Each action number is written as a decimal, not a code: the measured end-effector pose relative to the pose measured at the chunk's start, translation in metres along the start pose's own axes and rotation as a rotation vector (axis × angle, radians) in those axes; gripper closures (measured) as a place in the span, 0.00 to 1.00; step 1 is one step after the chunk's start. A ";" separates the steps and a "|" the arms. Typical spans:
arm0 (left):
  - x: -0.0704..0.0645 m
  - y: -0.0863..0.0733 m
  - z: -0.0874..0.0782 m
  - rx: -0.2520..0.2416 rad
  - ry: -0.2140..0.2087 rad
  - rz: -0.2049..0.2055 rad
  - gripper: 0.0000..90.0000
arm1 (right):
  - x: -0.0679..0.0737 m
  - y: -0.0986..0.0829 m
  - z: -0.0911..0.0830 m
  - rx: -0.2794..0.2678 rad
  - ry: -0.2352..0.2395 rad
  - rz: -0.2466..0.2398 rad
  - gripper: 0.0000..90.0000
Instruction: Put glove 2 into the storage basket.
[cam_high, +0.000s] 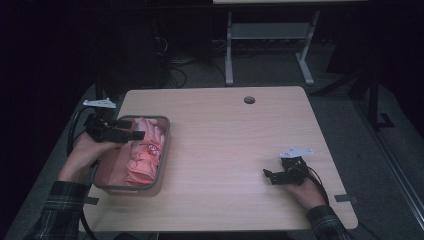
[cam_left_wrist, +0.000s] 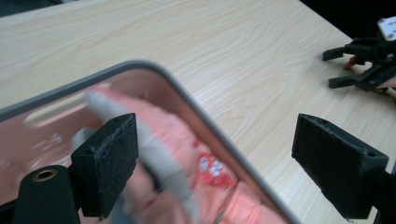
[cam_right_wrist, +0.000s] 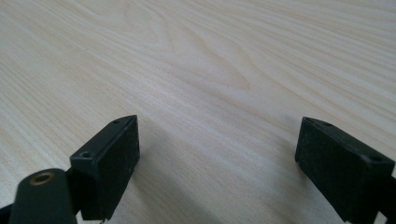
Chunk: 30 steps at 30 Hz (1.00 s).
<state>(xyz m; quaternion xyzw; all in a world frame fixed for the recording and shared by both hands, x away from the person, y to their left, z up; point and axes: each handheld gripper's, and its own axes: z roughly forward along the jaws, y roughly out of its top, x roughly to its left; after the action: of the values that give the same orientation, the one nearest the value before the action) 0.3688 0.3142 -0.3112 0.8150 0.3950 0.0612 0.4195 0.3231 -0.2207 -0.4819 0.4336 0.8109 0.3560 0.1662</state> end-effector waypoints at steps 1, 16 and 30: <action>-0.004 0.002 0.002 -0.004 -0.006 0.009 0.16 | 0.000 0.000 0.000 -0.001 -0.001 -0.002 0.14; -0.058 0.017 0.044 -0.031 -0.054 0.118 0.16 | 0.000 0.000 0.000 0.001 0.000 0.000 0.14; -0.106 0.013 0.093 -0.015 -0.107 0.188 0.16 | 0.000 0.000 0.000 0.001 0.001 0.001 0.14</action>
<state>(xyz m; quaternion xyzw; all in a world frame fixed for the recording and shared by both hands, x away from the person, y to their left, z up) 0.3442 0.1770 -0.3367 0.8474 0.2931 0.0596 0.4386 0.3231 -0.2205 -0.4819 0.4339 0.8111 0.3556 0.1655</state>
